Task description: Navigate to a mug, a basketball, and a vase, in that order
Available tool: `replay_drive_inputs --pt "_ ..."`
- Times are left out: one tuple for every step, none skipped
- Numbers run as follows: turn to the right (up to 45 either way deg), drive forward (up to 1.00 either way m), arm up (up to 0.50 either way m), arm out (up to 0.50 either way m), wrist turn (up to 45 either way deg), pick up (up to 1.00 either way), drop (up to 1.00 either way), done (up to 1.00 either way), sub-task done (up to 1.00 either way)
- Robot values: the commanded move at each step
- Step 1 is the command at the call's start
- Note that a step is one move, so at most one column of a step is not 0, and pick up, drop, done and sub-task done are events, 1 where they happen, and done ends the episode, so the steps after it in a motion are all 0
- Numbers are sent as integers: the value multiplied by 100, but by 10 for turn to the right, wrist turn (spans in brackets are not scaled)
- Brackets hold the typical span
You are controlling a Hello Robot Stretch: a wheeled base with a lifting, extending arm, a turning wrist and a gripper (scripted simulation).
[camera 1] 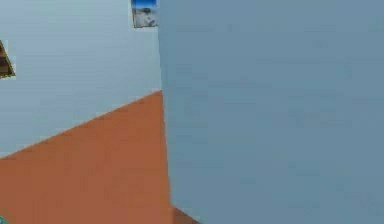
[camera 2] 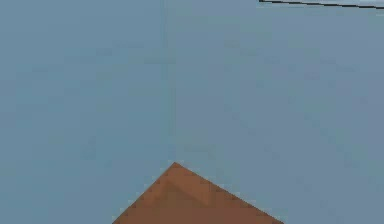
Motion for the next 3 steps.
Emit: replay_drive_inputs --pt "0 25 0 0 0 0 0 0 0" --pt "-330 0 0 0 0 0 0 0 0" --pt "0 90 0 0 0 0 0 0 0"
